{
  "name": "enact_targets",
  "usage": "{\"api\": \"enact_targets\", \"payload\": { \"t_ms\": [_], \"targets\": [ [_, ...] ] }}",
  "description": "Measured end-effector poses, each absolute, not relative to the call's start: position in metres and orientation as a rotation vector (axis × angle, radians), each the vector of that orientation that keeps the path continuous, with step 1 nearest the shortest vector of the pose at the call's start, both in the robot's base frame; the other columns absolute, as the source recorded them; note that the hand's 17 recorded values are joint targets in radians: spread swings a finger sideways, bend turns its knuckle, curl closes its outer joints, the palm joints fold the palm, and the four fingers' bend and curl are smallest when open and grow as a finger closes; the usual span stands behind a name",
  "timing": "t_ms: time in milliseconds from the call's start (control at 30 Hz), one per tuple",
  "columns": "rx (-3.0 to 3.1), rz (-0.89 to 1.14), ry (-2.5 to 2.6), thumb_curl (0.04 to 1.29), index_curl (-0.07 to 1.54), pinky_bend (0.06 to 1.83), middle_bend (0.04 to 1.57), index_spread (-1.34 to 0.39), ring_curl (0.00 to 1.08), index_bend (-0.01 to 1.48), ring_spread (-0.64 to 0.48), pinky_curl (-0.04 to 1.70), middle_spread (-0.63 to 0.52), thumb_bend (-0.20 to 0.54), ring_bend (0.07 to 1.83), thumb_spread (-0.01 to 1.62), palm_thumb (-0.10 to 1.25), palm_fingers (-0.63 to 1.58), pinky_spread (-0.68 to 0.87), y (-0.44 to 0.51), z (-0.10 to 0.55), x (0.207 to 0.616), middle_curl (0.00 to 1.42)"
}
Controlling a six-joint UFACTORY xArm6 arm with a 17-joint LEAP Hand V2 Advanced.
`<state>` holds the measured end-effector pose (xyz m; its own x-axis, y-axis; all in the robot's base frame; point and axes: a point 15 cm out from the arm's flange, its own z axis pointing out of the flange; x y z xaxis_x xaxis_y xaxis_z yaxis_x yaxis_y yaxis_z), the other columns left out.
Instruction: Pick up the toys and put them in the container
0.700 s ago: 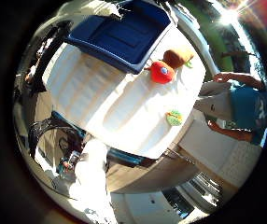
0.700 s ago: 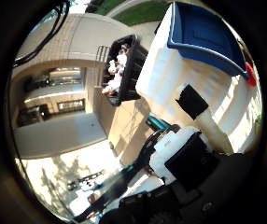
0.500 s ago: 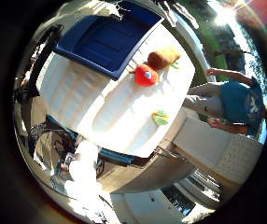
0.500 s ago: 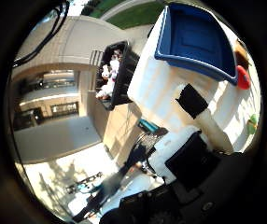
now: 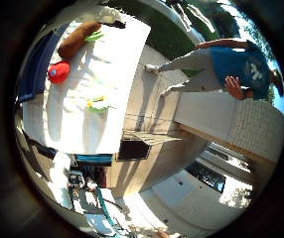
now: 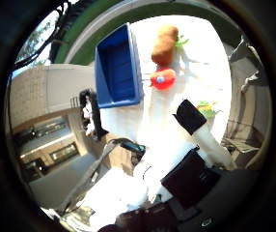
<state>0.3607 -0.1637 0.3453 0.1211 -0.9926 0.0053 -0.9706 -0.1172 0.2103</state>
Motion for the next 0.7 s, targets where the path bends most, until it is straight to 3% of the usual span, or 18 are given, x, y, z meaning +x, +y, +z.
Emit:
{"api": "enact_targets", "payload": {
  "t_ms": [300,700],
  "targets": [
    [2.190,-0.253,-1.972,0.34,0.24,0.66,0.18,-0.21,0.33,0.14,0.27,0.22,0.08,-0.028,0.40,1.15,0.64,0.07,0.43,-0.221,0.270,0.384,0.32],
    [2.140,-0.462,-1.881,0.33,0.23,0.66,0.17,-0.22,0.32,0.16,0.27,0.22,0.09,-0.026,0.41,1.14,0.65,0.04,0.44,-0.235,0.205,0.348,0.32]
  ]
}}
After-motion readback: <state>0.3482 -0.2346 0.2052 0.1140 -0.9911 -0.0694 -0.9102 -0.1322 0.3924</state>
